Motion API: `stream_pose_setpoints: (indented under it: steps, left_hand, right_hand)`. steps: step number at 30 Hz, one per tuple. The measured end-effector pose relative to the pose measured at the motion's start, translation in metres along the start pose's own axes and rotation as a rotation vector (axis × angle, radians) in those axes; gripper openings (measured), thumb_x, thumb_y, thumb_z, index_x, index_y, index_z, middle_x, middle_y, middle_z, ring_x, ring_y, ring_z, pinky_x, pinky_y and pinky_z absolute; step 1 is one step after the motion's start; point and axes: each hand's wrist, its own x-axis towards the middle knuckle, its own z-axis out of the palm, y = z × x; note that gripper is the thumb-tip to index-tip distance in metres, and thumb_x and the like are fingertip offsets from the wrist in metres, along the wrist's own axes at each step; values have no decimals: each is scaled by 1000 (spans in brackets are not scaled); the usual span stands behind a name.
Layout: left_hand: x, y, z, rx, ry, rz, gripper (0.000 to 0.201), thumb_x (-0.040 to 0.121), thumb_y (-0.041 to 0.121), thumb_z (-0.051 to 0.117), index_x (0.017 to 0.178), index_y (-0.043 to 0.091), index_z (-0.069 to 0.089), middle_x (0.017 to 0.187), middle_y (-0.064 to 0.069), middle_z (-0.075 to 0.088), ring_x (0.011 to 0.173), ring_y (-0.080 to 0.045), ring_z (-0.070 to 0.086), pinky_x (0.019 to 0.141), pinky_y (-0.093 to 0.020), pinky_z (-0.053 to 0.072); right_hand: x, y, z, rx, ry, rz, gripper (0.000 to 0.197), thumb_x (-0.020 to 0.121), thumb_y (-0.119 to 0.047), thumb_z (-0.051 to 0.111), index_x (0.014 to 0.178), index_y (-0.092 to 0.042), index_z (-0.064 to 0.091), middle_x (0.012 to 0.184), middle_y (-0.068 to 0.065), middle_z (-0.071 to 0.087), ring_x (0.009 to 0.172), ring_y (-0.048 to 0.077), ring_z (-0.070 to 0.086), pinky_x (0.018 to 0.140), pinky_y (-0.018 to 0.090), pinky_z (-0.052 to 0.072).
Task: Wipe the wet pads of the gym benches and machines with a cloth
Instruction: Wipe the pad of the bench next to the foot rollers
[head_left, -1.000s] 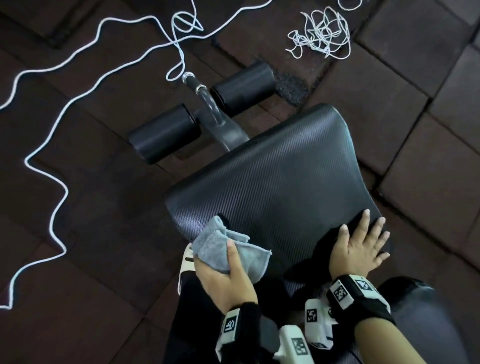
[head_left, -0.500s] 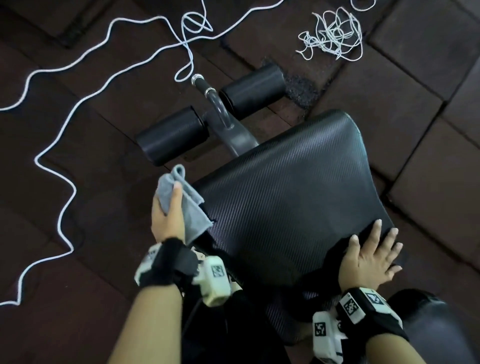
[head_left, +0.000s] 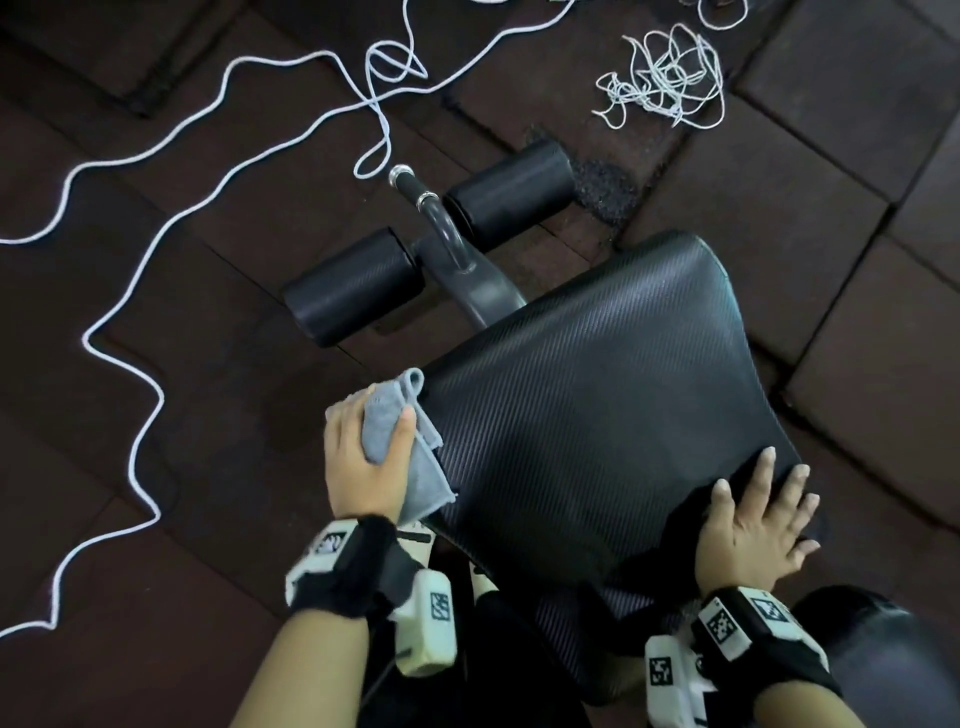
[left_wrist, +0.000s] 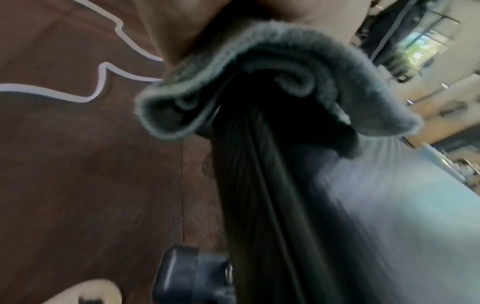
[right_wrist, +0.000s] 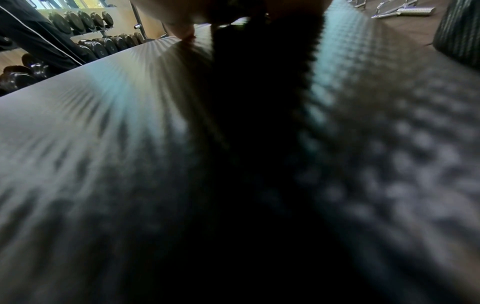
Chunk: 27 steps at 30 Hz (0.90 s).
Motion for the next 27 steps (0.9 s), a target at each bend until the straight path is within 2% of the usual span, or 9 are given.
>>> stream_pose_setpoints:
  steps: [2,3,6,11,15,18,21,23,27]
  left_hand:
    - [29,15,-5,289,-176,34,59,82,66,45,117,21,59,118,-3,59,113,-27,55,99,-39,42]
    - [42,22,-5,420,-283,29,57,84,68,42,119,26,58,120,-3,59,114,-31,55,98,-40,42]
    - [64,33,-1,572,-499,25,60,80,78,31,125,43,49,130,8,56,118,-28,54,99,-41,41]
    - [56,30,-14,549,-547,90,63,79,78,35,133,47,40,138,16,48,125,-22,48,100,-40,38]
    - [64,43,-10,549,-633,80,63,82,74,39,138,46,38,142,17,44,130,-18,45,103,-36,34]
    - [86,74,29,502,-763,137,60,84,70,43,139,45,38,142,16,45,130,-17,46,104,-32,34]
    - [105,122,105,518,-910,365,65,86,67,46,145,43,30,149,9,38,137,-19,37,112,-35,29]
    - [104,157,153,593,-949,479,68,88,64,46,147,41,24,153,3,31,140,-23,30,114,-39,25]
    - [108,174,183,611,-966,496,67,90,58,47,148,41,19,155,3,26,142,-23,26,115,-38,22]
  right_hand:
    - [0,0,0,18,3,10,79,75,-63,15,150,-37,14,160,-3,0,146,20,-5,113,56,-2]
    - [0,-1,0,22,3,12,79,75,-63,15,149,-37,14,160,-3,1,146,20,-5,113,56,-3]
    - [-1,-3,-2,2,-25,16,83,73,-68,14,150,-37,11,160,-3,-2,146,20,-7,113,55,-4]
    - [-1,-4,-8,-20,-127,34,90,67,-77,12,149,-40,3,159,-5,-11,145,17,-14,112,55,-6]
    - [0,-7,-9,-21,-117,42,92,65,-77,14,149,-38,6,159,-3,-7,145,19,-12,112,56,-5]
    - [0,-7,-7,-22,-93,47,91,65,-77,16,148,-39,10,160,-3,-3,145,18,-9,112,56,-3]
    - [1,-5,-7,-37,-102,54,88,65,-77,16,146,-42,9,159,-5,-4,145,16,-10,112,55,-3]
    - [3,-3,-8,-41,-119,58,86,65,-77,16,144,-45,6,159,-7,-6,145,15,-11,112,54,-3]
    - [3,-2,-9,-24,-159,64,81,64,-78,16,139,-50,-1,158,-11,-12,143,11,-14,113,52,-5]
